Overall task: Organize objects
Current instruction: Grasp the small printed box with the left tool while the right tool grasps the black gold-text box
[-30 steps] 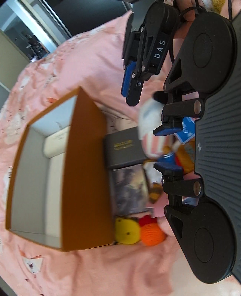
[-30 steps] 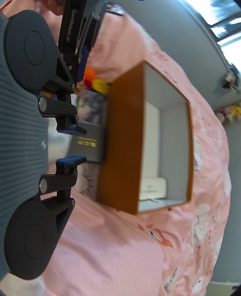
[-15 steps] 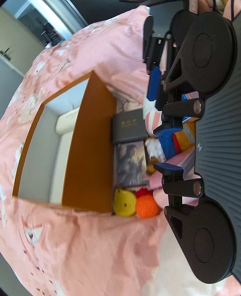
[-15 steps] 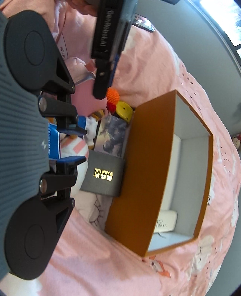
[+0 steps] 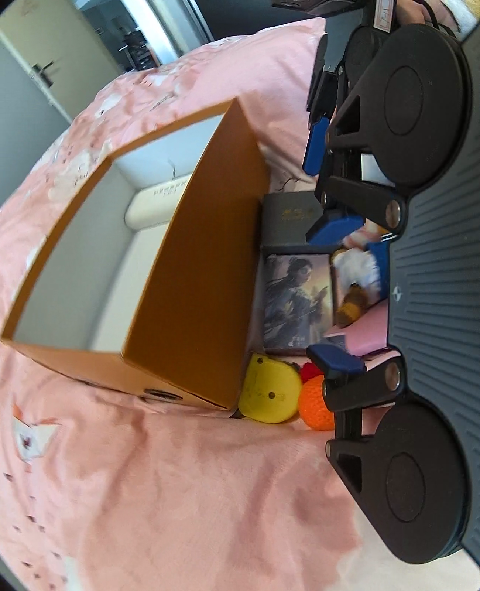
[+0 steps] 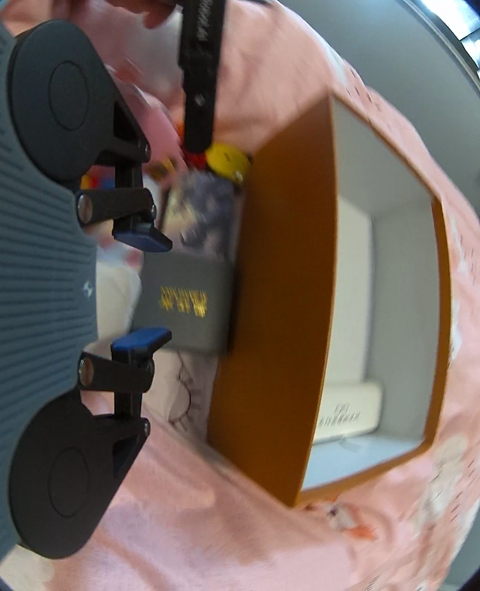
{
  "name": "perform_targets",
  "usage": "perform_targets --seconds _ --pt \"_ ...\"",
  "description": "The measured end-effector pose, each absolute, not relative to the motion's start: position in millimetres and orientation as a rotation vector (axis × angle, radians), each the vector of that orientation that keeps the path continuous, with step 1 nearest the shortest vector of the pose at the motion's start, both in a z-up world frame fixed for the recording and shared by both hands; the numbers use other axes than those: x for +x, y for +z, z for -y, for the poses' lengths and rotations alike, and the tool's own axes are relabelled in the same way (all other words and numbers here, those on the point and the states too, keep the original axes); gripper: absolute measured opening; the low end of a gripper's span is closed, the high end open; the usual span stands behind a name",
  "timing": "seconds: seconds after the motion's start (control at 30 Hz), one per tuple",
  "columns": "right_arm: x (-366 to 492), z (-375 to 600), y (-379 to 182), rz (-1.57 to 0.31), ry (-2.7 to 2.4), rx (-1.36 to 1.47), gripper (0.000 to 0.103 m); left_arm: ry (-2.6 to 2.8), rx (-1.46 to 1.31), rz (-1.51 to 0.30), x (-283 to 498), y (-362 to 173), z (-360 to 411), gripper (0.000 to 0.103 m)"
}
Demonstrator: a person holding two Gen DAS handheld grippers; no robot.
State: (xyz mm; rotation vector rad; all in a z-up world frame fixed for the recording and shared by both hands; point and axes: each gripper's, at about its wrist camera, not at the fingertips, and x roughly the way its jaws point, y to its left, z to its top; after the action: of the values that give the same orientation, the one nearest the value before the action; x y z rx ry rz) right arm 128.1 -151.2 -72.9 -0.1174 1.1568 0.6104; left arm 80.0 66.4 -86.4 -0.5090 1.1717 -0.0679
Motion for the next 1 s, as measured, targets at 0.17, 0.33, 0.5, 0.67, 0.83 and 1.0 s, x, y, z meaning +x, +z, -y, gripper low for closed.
perform_targets --seconds 0.17,0.33,0.5,0.67,0.83,1.0 --pt "154 156 -95 -1.232 0.579 -0.058 0.049 -0.041 -0.522 -1.218 96 -108 -67 0.082" --pt "169 156 -112 -1.295 0.596 0.007 0.058 -0.043 -0.535 -1.244 108 -126 -68 0.083" --pt "176 154 -125 -1.344 0.634 0.068 0.065 -0.056 -0.579 -1.285 114 -144 -69 0.084" --pt "183 152 -138 -1.388 0.656 0.124 0.074 -0.054 -0.568 -1.311 122 -151 -66 0.087" --pt "188 147 -148 -1.409 0.674 0.156 0.077 -0.072 -0.531 -1.330 128 -157 -57 0.094" --pt "182 152 -137 -1.373 0.658 0.155 0.066 -0.060 -0.530 -1.315 119 -148 -58 0.079"
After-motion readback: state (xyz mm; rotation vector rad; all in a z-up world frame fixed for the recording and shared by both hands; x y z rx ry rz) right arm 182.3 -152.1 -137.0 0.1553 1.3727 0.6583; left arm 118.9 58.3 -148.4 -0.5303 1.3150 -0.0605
